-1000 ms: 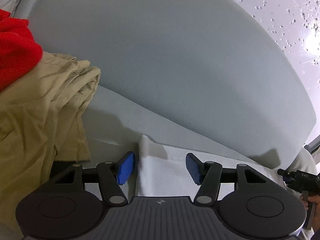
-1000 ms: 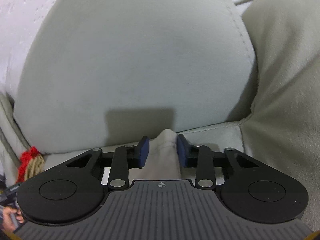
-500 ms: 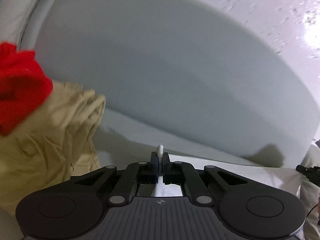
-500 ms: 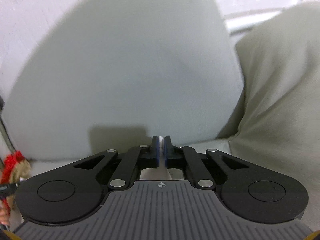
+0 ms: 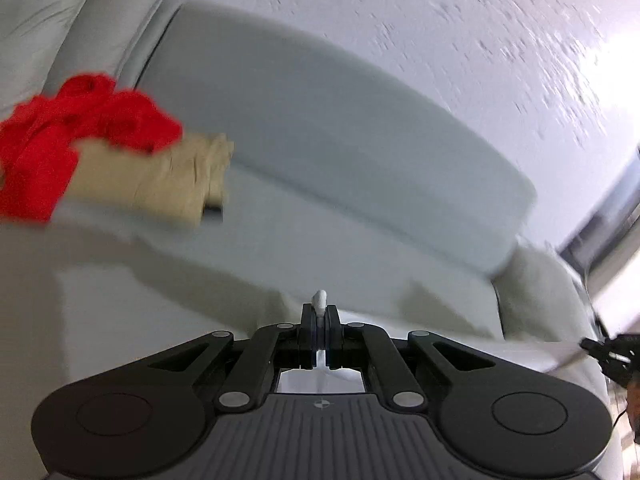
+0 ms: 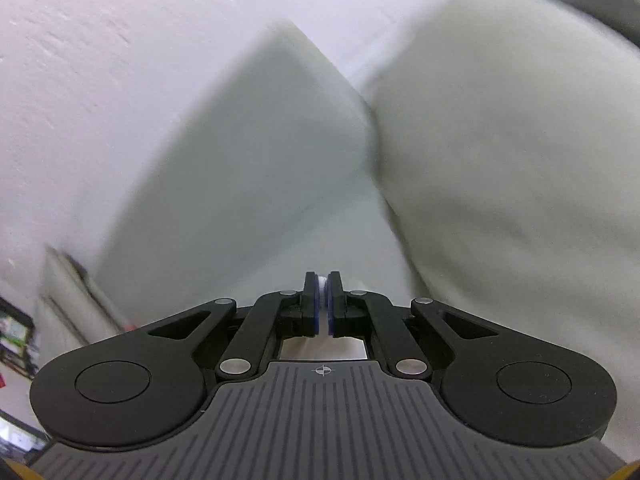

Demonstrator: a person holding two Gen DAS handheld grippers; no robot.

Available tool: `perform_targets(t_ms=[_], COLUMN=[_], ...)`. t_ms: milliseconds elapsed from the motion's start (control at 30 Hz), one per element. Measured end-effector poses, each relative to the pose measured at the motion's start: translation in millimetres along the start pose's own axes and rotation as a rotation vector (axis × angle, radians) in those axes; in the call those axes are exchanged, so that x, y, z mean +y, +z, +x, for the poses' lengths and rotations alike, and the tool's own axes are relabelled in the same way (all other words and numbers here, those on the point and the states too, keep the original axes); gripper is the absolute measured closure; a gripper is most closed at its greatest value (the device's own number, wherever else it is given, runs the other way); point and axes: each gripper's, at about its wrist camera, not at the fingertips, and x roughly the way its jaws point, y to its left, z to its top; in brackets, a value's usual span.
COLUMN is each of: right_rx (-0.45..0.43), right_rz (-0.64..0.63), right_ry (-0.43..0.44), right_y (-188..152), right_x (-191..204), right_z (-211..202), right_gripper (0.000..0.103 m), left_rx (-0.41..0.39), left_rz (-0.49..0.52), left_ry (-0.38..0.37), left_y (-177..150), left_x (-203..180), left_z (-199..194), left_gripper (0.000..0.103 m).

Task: Fold clothes
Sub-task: 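Close both grippers on the white T-shirt's hem edge, then lift the hem with both grippers, fold it toward the collar, release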

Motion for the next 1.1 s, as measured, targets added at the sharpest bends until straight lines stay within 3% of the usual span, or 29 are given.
perform_targets(t_ms=[200,367,500,600,633,667,733,767,800,867,900,1000,1067,1100], right_rx=[0.045,0.048,0.059,0.111,0.125,0.143,0.133,0.126,0.12,0.103,0.094,0.179,0.332,0.377], right_rz=[-0.031,-0.071,-0.139,-0.169,-0.175,-0.179,-0.174,-0.17,-0.162,-0.138,-0.127,-0.157,-0.248,-0.305], right_ry=[-0.092,-0.142,-0.184,-0.218,-0.232,-0.239,-0.247,-0.245,-0.24,-0.207,-0.186,-0.088,-0.048,-0.04], right_y=[-66.9,-91.6,-107.1,-116.6,-117.7,-117.2,-115.9,-114.1,-111.6,-108.6,-107.2,-106.6,-115.3,-121.8], right_x=[-40.9,-39.3,-30.4,-33.5,-33.3,-33.9,-33.5,-32.3,-31.1,-26.6,-24.0,-9.1,9.1,17.6], right_z=[-50.8,-79.4,-88.0,-85.4,-81.1,-77.5,-81.8,-87.0,-92.5,-107.2,-114.4,-104.2,-71.7,-58.7], right_gripper=[0.1,0.1,0.1,0.099,0.096,0.089,0.085,0.077,0.061,0.046,0.046,0.046,0.046,0.046], left_rx=[0.094,0.139,0.203,0.256,0.273,0.272,0.24,0.214,0.182,0.128,0.115,0.091,0.113,0.124], left_rz=[0.174,0.19,0.218,0.239,0.246,0.248,0.242,0.237,0.232,0.232,0.243,0.299,0.475,0.584], left_ry=[0.171,0.236,0.273,0.333,0.354,0.369,0.388,0.397,0.398,0.363,0.317,0.177,0.11,0.105], left_y=[-70.1,-79.8,-66.5,-74.4,-77.8,-78.8,-77.3,-76.5,-75.9,-74.7,-74.1,-72.6,-77.1,-82.0], left_x=[-39.1,-33.6,-15.3,-9.9,-8.4,-8.4,-9.2,-10.0,-11.9,-20.1,-27.4,-52.4,-79.3,-88.8], left_z=[-46.2,-38.8,-11.9,-10.6,-10.9,-14.6,-28.2,-37.5,-46.7,-58.4,-58.3,-53.2,-37.0,-29.0], left_gripper=[0.101,0.101,0.099,0.085,0.076,0.072,0.063,0.063,0.062,0.062,0.062,0.063,0.06,0.054])
